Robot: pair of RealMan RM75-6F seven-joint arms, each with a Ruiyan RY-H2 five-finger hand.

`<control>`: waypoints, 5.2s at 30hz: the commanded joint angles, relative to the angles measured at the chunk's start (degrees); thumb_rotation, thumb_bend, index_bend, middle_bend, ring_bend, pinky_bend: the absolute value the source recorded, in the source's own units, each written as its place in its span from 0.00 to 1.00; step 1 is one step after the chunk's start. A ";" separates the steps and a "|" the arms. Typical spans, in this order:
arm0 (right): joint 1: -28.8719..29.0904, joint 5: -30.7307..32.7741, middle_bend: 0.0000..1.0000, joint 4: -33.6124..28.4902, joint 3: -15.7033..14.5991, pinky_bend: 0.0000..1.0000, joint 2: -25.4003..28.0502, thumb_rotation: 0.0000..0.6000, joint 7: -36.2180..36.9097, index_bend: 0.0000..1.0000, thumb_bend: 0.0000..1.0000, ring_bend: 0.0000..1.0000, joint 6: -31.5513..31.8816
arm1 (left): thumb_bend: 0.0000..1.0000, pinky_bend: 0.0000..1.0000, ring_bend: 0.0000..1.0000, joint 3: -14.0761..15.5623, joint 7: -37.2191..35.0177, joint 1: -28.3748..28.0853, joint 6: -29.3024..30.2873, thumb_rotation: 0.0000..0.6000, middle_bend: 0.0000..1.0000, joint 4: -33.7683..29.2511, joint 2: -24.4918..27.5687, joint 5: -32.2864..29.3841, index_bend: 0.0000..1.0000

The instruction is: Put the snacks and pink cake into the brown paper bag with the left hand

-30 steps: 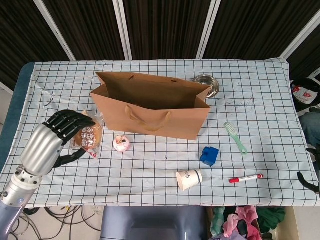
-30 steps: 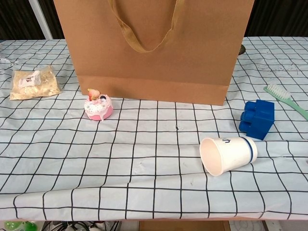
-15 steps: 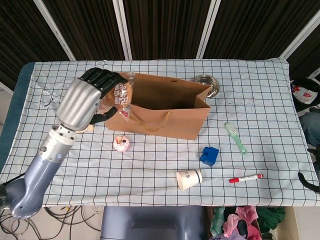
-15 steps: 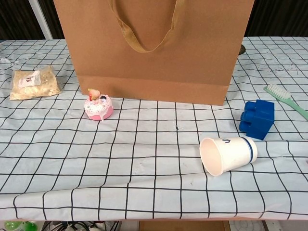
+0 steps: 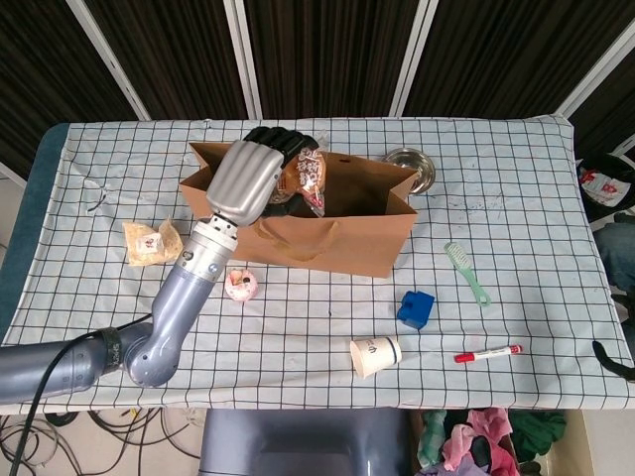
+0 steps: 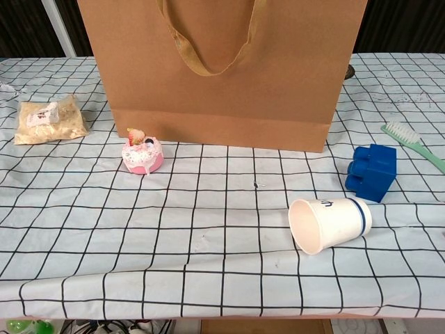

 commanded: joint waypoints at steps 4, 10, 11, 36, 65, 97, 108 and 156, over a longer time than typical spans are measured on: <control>-0.08 0.04 0.11 0.19 0.13 0.33 0.02 1.00 0.30 0.21 0.21 0.25 0.16 | 0.02 0.15 0.02 1.34 1.88 0.22 -1.50 1.00 0.11 -0.12 1.71 -4.72 0.17; 0.29 -0.21 0.11 0.33 -0.22 0.33 -0.55 1.00 -0.65 0.21 0.21 0.25 -0.43 | 0.00 0.07 0.00 0.18 -2.66 2.41 -2.36 1.00 0.02 -2.91 5.71 -3.96 0.12; 0.35 -0.26 0.11 0.33 -0.26 0.33 -0.65 1.00 -0.83 0.21 0.21 0.25 -0.48 | 0.00 0.07 0.00 -0.01 -3.82 3.01 -2.04 1.00 0.03 -3.53 6.28 -2.74 0.12; 0.35 -0.65 0.11 -0.47 -0.46 0.33 -1.06 1.00 -2.89 0.21 0.21 0.25 0.27 | 0.00 0.17 0.04 26.25 -28.77 38.36 10.78 1.00 0.15 -9.08 20.33 39.36 0.14; -0.16 -0.67 0.11 -0.61 -0.09 0.33 -0.08 1.00 -0.61 0.21 0.21 0.25 0.82 | 0.00 0.19 0.05 20.54 -22.65 25.05 -14.94 1.00 0.16 11.53 -4.94 19.01 0.13; -0.60 -0.09 0.11 -0.30 0.40 0.33 0.67 1.00 1.37 0.21 0.21 0.25 0.98 | 0.14 0.27 0.16 20.50 -11.44 19.45 -16.92 1.00 0.25 18.54 -13.21 11.45 0.18; -0.58 0.00 0.11 -0.22 0.43 0.33 0.72 1.00 1.67 0.21 0.21 0.25 0.76 | 0.19 0.36 0.24 20.65 -9.09 19.29 -15.66 1.00 0.35 19.27 -14.10 9.93 0.24; -0.50 0.30 0.11 -0.42 0.23 0.33 0.46 1.00 0.20 0.21 0.21 0.25 0.36 | 0.38 0.39 0.31 7.87 -17.63 22.28 6.66 1.00 0.47 -15.54 12.94 33.47 0.36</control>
